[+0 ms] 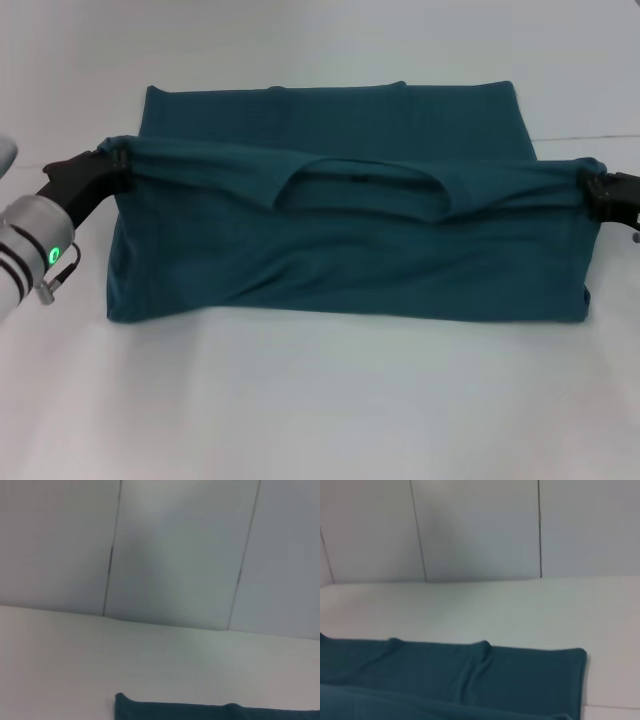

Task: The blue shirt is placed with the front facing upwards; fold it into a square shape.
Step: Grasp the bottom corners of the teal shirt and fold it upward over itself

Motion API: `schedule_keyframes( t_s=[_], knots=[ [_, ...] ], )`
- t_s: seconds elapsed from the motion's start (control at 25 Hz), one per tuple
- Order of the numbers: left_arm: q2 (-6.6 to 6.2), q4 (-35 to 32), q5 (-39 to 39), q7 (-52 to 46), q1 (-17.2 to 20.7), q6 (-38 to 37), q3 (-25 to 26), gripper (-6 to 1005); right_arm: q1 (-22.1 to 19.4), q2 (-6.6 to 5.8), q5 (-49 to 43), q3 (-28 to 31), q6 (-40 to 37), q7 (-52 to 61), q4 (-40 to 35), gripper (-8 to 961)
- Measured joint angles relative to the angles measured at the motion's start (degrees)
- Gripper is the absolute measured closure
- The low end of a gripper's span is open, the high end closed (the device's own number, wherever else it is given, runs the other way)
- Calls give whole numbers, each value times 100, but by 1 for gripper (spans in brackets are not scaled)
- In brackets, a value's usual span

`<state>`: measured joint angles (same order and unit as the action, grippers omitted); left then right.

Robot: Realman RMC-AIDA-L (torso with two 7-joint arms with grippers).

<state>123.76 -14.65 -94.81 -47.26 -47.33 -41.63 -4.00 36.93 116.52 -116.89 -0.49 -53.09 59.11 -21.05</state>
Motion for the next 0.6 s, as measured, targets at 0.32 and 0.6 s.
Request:
schedule_keyframes(
  t_s=[0.32, 0.6],
  knots=[
    [-13, 108, 434, 340, -274, 657, 3, 942, 376, -2, 1, -97, 752, -206, 208, 819],
    [-33, 209, 572, 600, -463, 866, 12, 941, 510, -5, 1, -94, 997, -226, 248, 818]
  ],
)
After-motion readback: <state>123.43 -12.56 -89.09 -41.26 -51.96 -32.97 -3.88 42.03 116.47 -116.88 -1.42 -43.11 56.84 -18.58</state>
